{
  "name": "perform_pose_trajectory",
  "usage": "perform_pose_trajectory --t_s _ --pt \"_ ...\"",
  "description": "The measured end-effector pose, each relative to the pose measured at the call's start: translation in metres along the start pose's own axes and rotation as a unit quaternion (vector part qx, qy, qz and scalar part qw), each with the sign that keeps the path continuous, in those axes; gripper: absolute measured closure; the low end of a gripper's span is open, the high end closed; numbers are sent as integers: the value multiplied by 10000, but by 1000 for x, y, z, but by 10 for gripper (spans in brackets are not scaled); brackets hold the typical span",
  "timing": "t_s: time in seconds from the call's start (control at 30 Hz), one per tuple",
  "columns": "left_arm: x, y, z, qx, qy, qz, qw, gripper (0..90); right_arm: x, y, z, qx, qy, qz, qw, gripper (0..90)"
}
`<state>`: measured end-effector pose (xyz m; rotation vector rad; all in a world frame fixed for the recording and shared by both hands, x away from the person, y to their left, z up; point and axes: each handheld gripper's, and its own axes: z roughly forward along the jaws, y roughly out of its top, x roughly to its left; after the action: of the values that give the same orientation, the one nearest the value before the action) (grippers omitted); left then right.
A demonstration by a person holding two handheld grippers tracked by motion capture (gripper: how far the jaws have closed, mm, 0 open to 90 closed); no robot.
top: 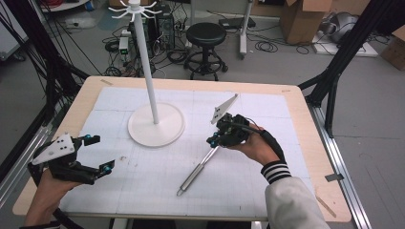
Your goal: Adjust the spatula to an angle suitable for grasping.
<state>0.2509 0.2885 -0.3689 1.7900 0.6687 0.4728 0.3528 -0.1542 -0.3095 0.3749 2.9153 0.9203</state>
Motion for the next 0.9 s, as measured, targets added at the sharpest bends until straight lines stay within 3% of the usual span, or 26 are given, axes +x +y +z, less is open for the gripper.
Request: perform_pose_trajectory --t_s 0.33,0.53,0.73,0.9 --pt "3 0 1 1 -63 -8 10000 17 -33 1 -13 -197 -198 264 9993 897" --pt "4 -1 2 25 -77 -9 10000 17 -53 4 -13 -173 -362 399 9984 897" --pt "4 -1 3 28 -85 -2 10000 17 -73 2 -10 -332 -635 666 9952 897" --pt "4 -1 4 35 -87 -3 10000 17 -85 0 -4 -278 -678 779 9943 897"
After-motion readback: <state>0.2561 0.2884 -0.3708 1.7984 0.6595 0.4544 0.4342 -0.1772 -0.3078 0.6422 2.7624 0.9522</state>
